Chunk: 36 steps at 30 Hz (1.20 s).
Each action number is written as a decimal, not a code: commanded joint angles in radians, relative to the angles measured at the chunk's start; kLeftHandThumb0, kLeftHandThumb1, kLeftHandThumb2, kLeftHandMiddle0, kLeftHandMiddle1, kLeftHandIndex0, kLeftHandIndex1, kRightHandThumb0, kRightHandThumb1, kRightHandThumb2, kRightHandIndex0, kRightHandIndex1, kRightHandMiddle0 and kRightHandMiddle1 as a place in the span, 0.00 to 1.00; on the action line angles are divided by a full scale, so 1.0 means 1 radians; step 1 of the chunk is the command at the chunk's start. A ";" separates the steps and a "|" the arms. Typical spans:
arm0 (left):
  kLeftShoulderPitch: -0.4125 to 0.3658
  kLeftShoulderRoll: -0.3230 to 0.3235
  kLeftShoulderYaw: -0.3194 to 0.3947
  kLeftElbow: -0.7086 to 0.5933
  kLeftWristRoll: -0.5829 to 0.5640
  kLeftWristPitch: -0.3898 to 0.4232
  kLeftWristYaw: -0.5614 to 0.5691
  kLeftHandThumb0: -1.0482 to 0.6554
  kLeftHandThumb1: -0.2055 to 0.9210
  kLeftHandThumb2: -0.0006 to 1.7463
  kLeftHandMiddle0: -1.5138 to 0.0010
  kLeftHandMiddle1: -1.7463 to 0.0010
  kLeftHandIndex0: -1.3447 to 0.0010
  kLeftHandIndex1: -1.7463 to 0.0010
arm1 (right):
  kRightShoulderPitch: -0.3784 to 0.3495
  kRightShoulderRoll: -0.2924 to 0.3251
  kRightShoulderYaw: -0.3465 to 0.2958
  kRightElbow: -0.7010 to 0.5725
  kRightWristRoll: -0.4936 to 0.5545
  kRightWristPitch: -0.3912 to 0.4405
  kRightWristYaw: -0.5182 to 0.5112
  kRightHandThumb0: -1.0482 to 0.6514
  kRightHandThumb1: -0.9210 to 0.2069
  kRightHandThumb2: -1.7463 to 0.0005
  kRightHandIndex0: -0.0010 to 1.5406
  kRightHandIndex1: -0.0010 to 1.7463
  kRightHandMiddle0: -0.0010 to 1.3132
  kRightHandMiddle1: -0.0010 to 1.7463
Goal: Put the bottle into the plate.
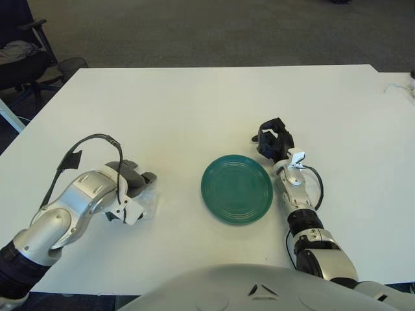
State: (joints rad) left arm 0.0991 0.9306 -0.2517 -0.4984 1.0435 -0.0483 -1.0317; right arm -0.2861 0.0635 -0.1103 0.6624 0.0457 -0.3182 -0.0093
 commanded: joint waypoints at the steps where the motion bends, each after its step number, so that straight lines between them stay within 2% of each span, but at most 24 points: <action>1: 0.033 -0.020 -0.038 0.081 0.046 -0.012 0.047 0.00 1.00 0.50 0.79 0.85 1.00 0.99 | 0.082 -0.003 -0.003 0.043 0.010 0.093 0.000 0.61 0.30 0.49 0.33 0.84 0.24 0.99; 5: 0.050 -0.019 -0.034 0.103 0.060 -0.020 0.100 0.01 1.00 0.47 0.86 0.63 1.00 0.94 | 0.086 -0.005 -0.003 0.030 0.012 0.105 0.005 0.61 0.29 0.49 0.33 0.84 0.24 0.99; 11: 0.069 -0.017 -0.036 0.146 0.071 -0.039 0.185 0.02 1.00 0.43 0.88 0.51 1.00 0.89 | 0.095 -0.009 -0.004 0.009 0.014 0.119 0.010 0.61 0.29 0.49 0.32 0.84 0.24 0.99; 14: 0.078 -0.020 -0.043 0.175 0.080 -0.044 0.235 0.03 1.00 0.40 0.90 0.36 1.00 0.80 | 0.099 -0.010 -0.004 0.002 0.015 0.123 0.012 0.61 0.29 0.49 0.32 0.84 0.24 0.99; 18: 0.087 -0.022 -0.049 0.197 0.089 -0.048 0.282 0.04 1.00 0.38 0.91 0.25 1.00 0.71 | 0.102 -0.012 -0.005 -0.006 0.016 0.128 0.015 0.61 0.29 0.49 0.32 0.84 0.24 0.99; 21: 0.090 -0.021 -0.053 0.220 0.091 -0.057 0.330 0.06 1.00 0.36 0.90 0.17 1.00 0.58 | 0.104 -0.013 -0.005 -0.010 0.016 0.131 0.016 0.61 0.29 0.49 0.32 0.84 0.24 0.99; 23: 0.074 -0.026 -0.058 0.265 0.084 -0.079 0.401 0.09 1.00 0.30 0.86 0.11 1.00 0.40 | 0.106 -0.014 -0.006 -0.014 0.017 0.133 0.017 0.61 0.29 0.49 0.32 0.84 0.24 0.99; 25: 0.060 -0.031 -0.061 0.300 0.075 -0.095 0.454 0.11 1.00 0.27 0.84 0.08 1.00 0.31 | 0.107 -0.014 -0.005 -0.016 0.017 0.135 0.018 0.61 0.29 0.49 0.32 0.84 0.24 0.99; 26: 0.046 -0.058 -0.049 0.352 0.041 -0.119 0.551 0.14 1.00 0.24 0.82 0.06 1.00 0.23 | 0.107 -0.014 -0.005 -0.017 0.017 0.136 0.018 0.61 0.29 0.49 0.32 0.84 0.24 0.99; 27: 0.036 -0.078 -0.040 0.388 0.016 -0.136 0.624 0.19 0.96 0.28 0.78 0.05 0.94 0.20 | 0.108 -0.015 -0.006 -0.019 0.018 0.137 0.018 0.61 0.29 0.49 0.32 0.84 0.24 0.99; 29: 0.046 -0.128 0.005 0.443 -0.054 -0.193 0.844 0.29 0.77 0.47 0.63 0.02 0.77 0.09 | 0.110 -0.016 -0.006 -0.022 0.018 0.138 0.020 0.61 0.29 0.49 0.32 0.84 0.23 0.99; 33: 0.059 -0.171 0.038 0.487 -0.087 -0.248 1.086 0.34 0.60 0.63 0.46 0.01 0.65 0.02 | 0.108 -0.018 -0.007 -0.022 0.020 0.140 0.021 0.61 0.29 0.49 0.32 0.84 0.23 0.99; 36: 0.054 -0.194 0.044 0.523 -0.078 -0.278 1.242 0.35 0.55 0.68 0.37 0.00 0.61 0.01 | 0.106 -0.019 -0.009 -0.018 0.020 0.139 0.022 0.61 0.29 0.49 0.32 0.84 0.23 0.99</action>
State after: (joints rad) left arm 0.1061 0.8157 -0.2044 -0.1070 0.9868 -0.2304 -0.0984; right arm -0.2589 0.0520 -0.1054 0.5668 0.0490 -0.2769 0.0145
